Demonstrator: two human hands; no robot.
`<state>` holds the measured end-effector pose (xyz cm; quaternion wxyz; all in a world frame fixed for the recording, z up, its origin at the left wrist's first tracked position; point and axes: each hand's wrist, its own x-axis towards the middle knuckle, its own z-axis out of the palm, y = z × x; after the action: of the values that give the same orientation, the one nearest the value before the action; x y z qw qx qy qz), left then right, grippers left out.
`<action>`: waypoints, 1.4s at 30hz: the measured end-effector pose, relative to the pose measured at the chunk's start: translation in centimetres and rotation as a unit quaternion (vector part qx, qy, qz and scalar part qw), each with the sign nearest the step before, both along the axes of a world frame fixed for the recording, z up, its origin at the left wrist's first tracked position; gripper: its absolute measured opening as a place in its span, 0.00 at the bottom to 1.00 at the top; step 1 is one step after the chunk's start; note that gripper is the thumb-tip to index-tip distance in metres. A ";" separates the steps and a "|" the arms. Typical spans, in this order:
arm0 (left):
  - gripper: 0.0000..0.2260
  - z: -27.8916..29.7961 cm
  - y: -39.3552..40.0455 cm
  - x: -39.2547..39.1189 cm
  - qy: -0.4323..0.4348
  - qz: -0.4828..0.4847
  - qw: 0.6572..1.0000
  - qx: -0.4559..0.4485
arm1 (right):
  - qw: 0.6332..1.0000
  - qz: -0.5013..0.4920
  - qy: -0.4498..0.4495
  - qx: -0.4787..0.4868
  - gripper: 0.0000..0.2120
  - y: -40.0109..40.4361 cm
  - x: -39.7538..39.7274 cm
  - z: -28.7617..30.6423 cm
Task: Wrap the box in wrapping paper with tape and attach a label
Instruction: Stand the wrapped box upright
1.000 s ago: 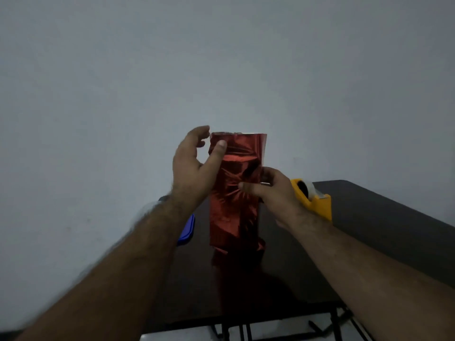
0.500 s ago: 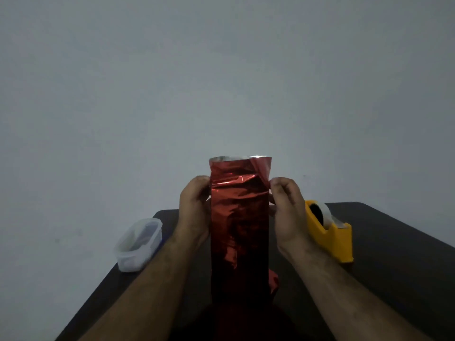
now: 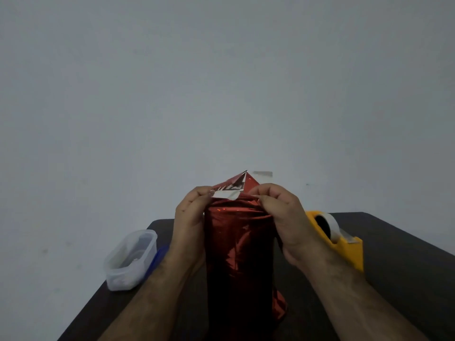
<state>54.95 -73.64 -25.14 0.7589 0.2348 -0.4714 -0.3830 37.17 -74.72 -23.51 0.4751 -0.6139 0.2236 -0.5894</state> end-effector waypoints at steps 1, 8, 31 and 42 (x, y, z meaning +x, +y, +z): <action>0.25 0.2 0.3 0.0 -0.013 -0.007 1.000 -0.006 | 1.000 0.010 0.016 -0.007 0.11 -0.1 -0.3 0.1; 0.34 0.5 1.3 -0.1 -0.100 -0.001 0.994 -0.054 | 0.996 -0.058 0.055 -0.038 0.04 0.6 -1.3 1.1; 0.44 0.4 8.0 -1.7 -0.275 0.321 0.905 -0.047 | 0.931 -0.315 0.140 -0.123 0.13 1.6 -9.0 -3.9; 0.06 -0.9 7.4 -14.9 -0.585 0.260 0.724 -0.257 | 0.892 -0.377 0.246 0.042 0.32 -4.7 -19.9 -12.5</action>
<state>40.06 -66.20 -26.02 0.4340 0.3213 -0.8224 0.1791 17.29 -79.44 -36.04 0.1720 -0.5884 0.5727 -0.5443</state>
